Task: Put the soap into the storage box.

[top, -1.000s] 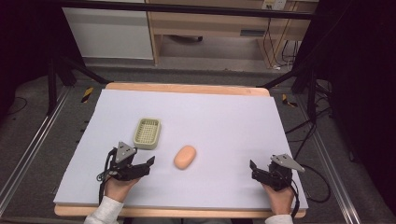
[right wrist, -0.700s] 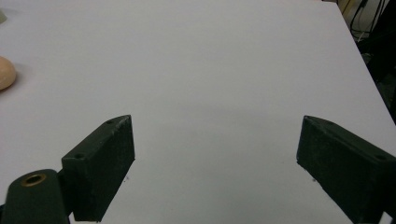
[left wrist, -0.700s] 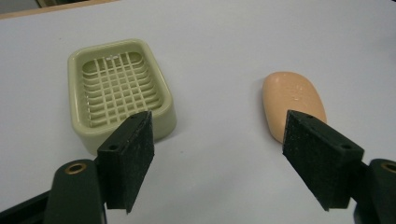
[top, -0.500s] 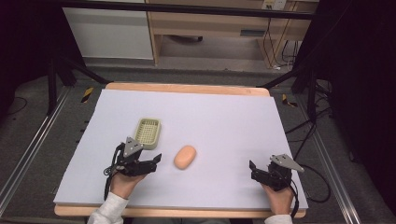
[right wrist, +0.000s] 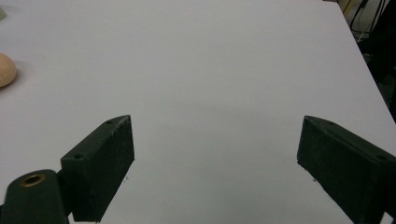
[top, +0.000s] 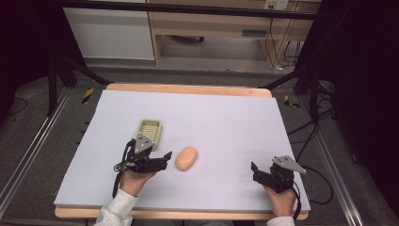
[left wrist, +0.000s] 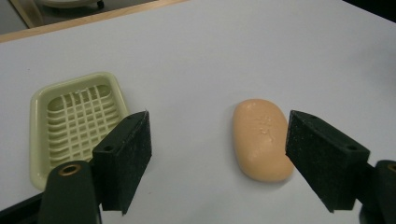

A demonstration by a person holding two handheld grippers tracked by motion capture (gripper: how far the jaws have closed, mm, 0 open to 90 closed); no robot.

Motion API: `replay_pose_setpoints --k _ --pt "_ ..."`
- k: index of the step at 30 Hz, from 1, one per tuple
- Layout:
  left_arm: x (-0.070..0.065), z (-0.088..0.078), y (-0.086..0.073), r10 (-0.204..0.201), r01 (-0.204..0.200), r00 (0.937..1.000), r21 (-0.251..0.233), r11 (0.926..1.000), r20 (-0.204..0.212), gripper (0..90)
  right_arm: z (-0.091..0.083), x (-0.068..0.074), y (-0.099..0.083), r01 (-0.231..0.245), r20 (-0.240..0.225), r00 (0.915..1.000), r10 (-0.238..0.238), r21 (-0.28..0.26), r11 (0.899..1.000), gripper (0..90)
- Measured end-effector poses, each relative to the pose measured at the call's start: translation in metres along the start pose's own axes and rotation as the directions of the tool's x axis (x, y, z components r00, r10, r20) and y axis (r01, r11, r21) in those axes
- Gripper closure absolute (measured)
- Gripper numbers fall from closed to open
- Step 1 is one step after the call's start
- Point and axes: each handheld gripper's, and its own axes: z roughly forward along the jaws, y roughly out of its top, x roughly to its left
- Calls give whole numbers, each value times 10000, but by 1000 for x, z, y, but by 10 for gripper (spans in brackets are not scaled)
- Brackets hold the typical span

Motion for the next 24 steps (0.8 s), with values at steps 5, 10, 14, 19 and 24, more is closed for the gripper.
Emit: replay_pose_setpoints --k 5,10,14,19,24 --pt "-6 8 3 75 -77 9999 125 9999 89 214 0 0 0 60 -10 10000 -60 15 10000 112" --pt "-11 14 6 168 -172 9997 203 9996 188 213 1 1 0 84 -26 10000 -84 25 10000 113" --pt "-13 17 8 194 -200 9995 264 9995 234 211 1 1 0 60 -49 10000 -60 47 10000 112" --pt "-15 22 11 225 -236 9992 353 9991 321 205 1 1 0 122 -45 9999 -121 59 9999 111" --pt "-18 30 14 277 -298 9988 529 9982 412 200 2 2 0 109 -68 9999 -109 70 9999 111"
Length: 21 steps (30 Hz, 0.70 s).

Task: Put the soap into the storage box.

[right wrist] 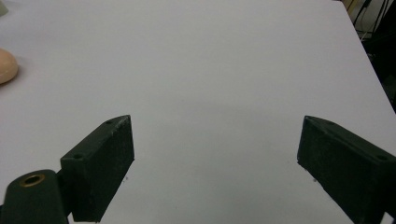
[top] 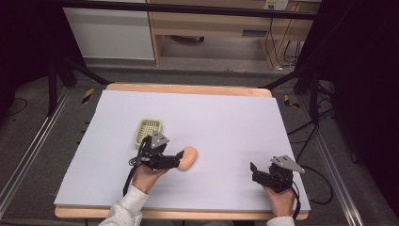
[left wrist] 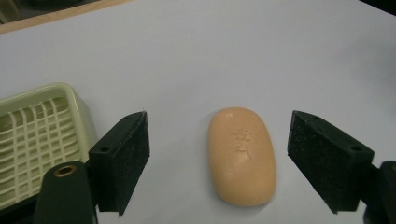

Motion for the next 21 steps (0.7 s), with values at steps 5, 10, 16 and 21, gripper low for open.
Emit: replay_pose_setpoints --k 5,10,16,21 --pt "-4 8 2 64 -65 10000 190 9998 55 194 0 0 0 16 -16 10000 -15 32 10000 111" --pt "-5 13 4 184 -186 9998 364 9992 81 194 0 0 0 10 -19 10000 -10 17 10000 111" --pt "-7 19 4 132 -138 9998 477 9988 123 191 1 1 0 50 -12 10000 -50 30 10000 110" --pt "-9 24 5 204 -214 9996 630 9978 169 191 1 1 0 47 -29 10000 -47 39 10000 110"
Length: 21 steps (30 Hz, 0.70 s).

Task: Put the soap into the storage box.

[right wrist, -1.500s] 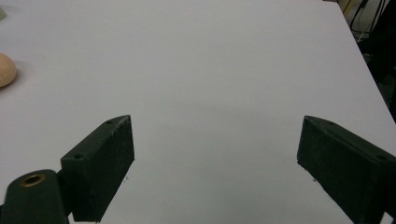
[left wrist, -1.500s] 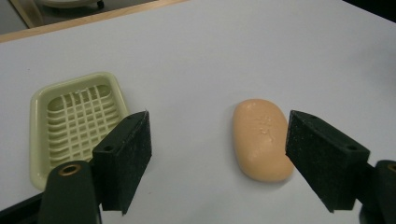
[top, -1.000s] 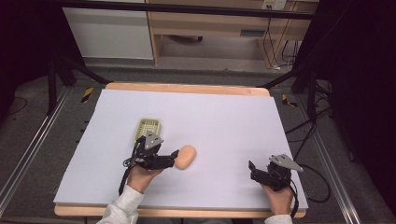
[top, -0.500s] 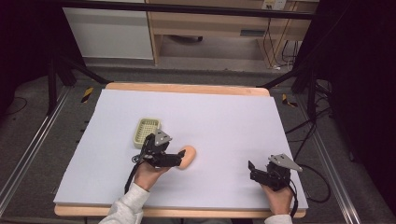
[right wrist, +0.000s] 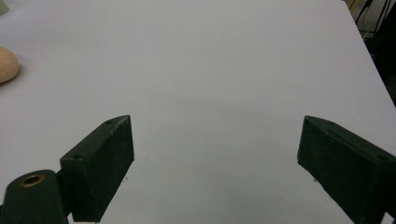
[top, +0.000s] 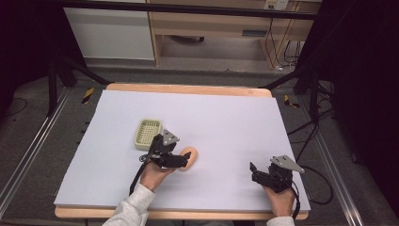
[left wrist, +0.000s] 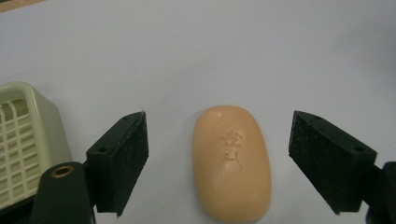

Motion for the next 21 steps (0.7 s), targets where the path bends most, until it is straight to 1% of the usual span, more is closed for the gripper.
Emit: replay_pose_setpoints --k 1,3,4,8,11,15,20,21 --pt "-1 1 0 -58 58 10000 -37 10000 -2 191 0 0 0 0 0 10000 0 0 10000 110" --pt "-1 3 0 117 -117 9999 137 9998 3 191 0 0 0 1 -7 10000 -1 5 10000 110" --pt "-2 5 0 64 -64 10000 103 9999 1 191 0 0 0 1 13 10000 -1 13 10000 110" --pt "-3 9 0 227 -228 9997 297 9993 23 187 1 0 0 0 -28 10000 1 30 10000 110" --pt "-5 12 -2 240 -242 9997 351 9991 43 187 1 1 0 12 -39 10000 -12 41 10000 110" --pt "-6 21 -5 369 -368 9993 613 9974 -4 186 1 1 0 1 -49 10000 -1 50 10000 110" --pt "-7 27 -9 388 -391 9992 815 9959 54 186 1 1 0 -4 -101 9999 4 59 10000 110" --pt "-7 29 -9 446 -449 9990 904 9949 48 186 1 2 0 2 -127 9999 -1 75 10000 110"
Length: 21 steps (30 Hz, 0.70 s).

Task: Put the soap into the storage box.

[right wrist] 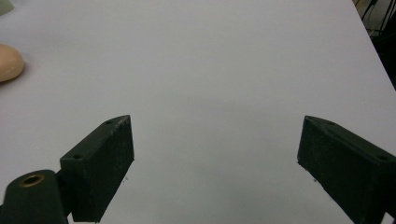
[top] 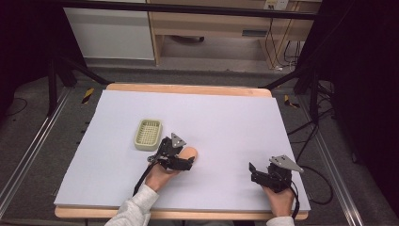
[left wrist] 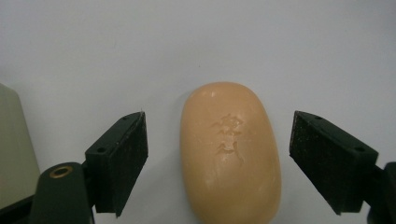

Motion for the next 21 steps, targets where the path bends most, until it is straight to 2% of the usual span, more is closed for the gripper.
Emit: replay_pose_setpoints --k 14,21 --pt "-4 16 -2 -66 59 9999 450 9990 145 186 1 0 0 -50 -25 10000 50 30 10000 107" --pt "-6 22 -3 48 -57 9999 700 9975 127 210 2 0 0 -55 -67 10000 56 71 10000 105"
